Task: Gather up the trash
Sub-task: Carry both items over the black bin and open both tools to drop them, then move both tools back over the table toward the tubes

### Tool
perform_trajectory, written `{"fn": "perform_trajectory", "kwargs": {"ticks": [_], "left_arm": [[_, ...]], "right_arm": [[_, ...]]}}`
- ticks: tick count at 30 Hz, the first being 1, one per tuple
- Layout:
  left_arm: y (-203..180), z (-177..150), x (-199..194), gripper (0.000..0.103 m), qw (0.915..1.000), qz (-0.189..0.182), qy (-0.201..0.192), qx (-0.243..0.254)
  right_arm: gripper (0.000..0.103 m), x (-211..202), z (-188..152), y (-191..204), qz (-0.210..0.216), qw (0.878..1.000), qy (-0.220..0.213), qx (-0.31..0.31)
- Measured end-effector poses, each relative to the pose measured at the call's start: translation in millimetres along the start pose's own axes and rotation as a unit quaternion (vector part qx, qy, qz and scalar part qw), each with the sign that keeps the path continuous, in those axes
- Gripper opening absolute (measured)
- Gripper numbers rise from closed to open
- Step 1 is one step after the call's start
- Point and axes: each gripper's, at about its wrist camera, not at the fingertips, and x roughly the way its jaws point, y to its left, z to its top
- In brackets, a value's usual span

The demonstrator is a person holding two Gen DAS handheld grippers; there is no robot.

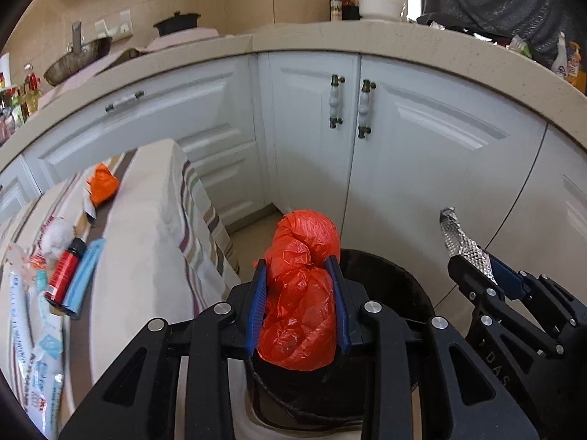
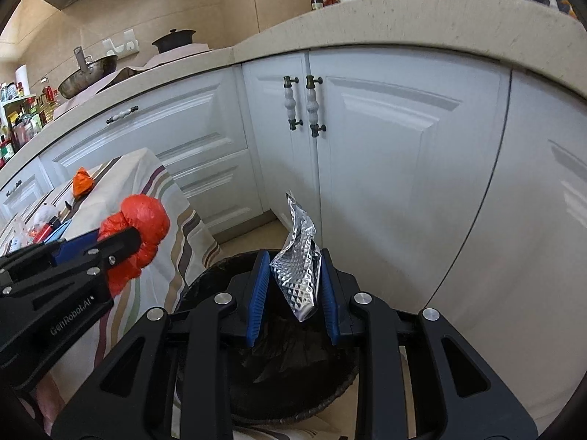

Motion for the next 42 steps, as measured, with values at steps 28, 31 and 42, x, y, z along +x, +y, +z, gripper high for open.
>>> {"fn": "perform_trajectory", "kwargs": {"ticks": [28,31,42], "left_arm": [[79.2,-10.2,-90.3,0.066,0.9979,0.017,-0.048,-0.040],[102.8,-19.9,-106.8,0.066,0.9968,0.035,-0.052,-0.050],[190.6,-66.3,-145.8,0.067,0.9863,0.117,-0.046,-0.107]], "right_arm": [[0.052,-65.8,3.3,60.1,0.002,0.999,-0.039,0.000],[0.052,-72.8,-2.9,86.0,0.020,0.999,-0.036,-0.015],[0.052,-94.1,-24.6,185.6,0.094,0.992,-0.034,-0.082]]}}
